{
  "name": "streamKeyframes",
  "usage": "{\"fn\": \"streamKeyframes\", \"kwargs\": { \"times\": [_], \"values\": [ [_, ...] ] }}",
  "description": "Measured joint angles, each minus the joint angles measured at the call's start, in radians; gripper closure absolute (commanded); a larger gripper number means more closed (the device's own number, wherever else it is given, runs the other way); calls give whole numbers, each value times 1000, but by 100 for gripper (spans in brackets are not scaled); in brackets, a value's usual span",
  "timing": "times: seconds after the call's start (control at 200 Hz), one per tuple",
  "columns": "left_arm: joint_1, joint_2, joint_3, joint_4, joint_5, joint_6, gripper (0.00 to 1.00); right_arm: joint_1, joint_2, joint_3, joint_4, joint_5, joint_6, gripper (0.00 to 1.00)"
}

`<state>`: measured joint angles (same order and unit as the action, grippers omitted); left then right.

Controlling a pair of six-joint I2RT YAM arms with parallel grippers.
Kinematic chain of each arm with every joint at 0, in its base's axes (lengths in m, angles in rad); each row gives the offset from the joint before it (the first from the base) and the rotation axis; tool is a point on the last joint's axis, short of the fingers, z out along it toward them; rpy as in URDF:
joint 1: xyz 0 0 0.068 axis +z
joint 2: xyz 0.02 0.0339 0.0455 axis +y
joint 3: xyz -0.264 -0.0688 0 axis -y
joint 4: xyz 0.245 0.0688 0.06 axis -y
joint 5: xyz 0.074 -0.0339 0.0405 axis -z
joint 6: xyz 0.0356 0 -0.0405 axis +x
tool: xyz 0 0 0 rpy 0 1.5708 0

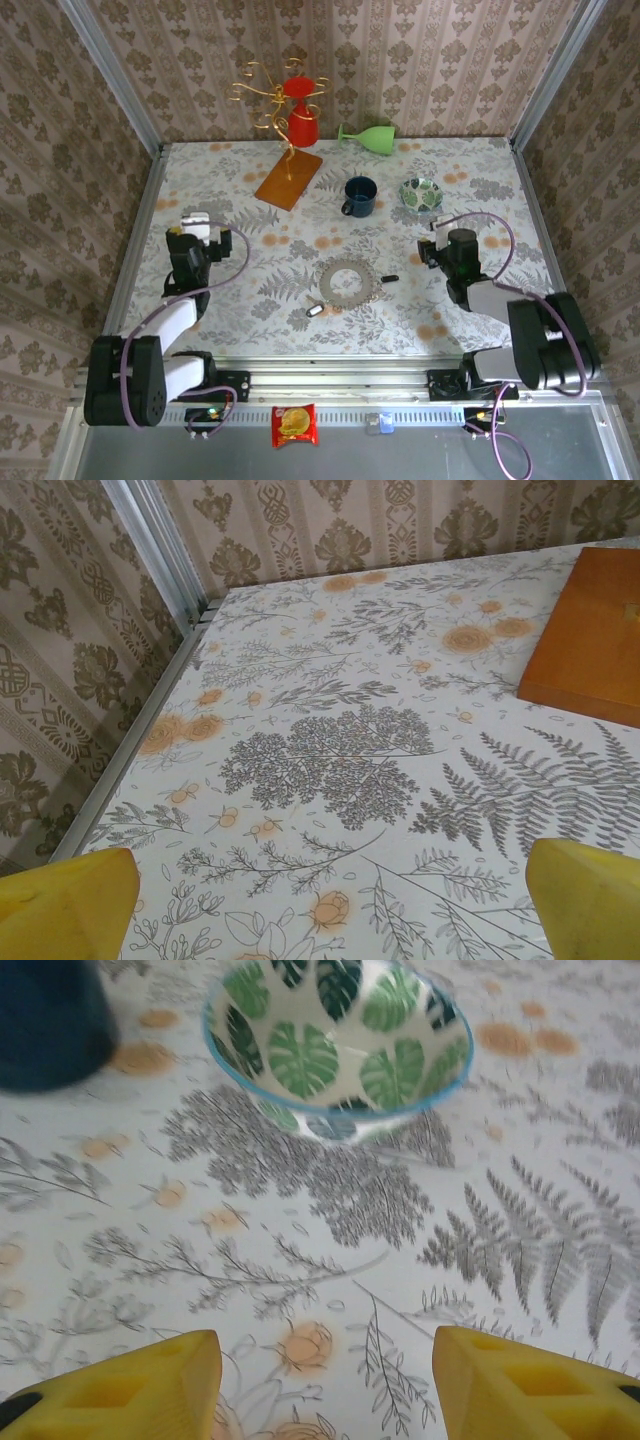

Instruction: Put the keys on the keyring

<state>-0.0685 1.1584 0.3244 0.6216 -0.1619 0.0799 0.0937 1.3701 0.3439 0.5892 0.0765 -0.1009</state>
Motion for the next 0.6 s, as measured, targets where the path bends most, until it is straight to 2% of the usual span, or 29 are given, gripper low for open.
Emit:
{"fn": "streamKeyframes", "kwargs": {
  "times": [0.165,0.315,0.395,0.4,0.42,0.435,0.6],
  "values": [
    [22,126,-20,148,32,-6,0,-26,134,-29,242,-7,39,39],
    [24,288,-34,322,66,-6,0,-42,155,2,259,-14,63,36],
    [24,391,-47,414,80,-5,0,-56,155,29,259,-23,84,28],
    [24,396,-47,412,80,-5,0,-57,155,31,259,-23,84,27],
    [24,407,-49,411,83,-6,0,-60,155,36,259,-26,86,6],
    [24,409,-50,405,84,-6,0,-63,155,40,258,-26,94,1],
    [24,409,-25,409,70,-11,0,-76,155,54,256,-30,109,0]
  ]
}}
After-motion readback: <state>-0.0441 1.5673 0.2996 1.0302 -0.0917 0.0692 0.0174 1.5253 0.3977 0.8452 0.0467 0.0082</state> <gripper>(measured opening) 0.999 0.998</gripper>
